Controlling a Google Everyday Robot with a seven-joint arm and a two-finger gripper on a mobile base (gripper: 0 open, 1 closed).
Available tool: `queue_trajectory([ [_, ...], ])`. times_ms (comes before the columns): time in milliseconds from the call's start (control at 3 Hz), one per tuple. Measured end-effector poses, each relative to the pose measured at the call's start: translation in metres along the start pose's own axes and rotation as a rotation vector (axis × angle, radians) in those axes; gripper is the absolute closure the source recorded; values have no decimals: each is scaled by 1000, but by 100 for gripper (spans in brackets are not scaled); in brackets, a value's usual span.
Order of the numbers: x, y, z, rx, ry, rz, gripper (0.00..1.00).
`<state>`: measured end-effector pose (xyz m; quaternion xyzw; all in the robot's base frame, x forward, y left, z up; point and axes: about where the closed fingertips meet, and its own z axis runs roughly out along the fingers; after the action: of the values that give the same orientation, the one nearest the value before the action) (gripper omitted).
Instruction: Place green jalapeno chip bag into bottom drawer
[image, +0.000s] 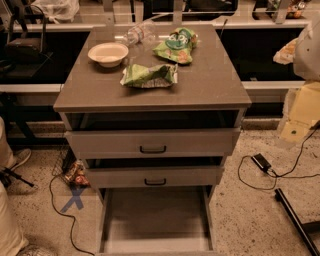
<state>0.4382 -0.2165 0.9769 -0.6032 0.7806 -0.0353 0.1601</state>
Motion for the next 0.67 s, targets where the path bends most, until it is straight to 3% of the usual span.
queue_trajectory([
  [333,0,0,0,0,0,0,0],
  [667,-11,-12,8,18,-20,-38,0],
])
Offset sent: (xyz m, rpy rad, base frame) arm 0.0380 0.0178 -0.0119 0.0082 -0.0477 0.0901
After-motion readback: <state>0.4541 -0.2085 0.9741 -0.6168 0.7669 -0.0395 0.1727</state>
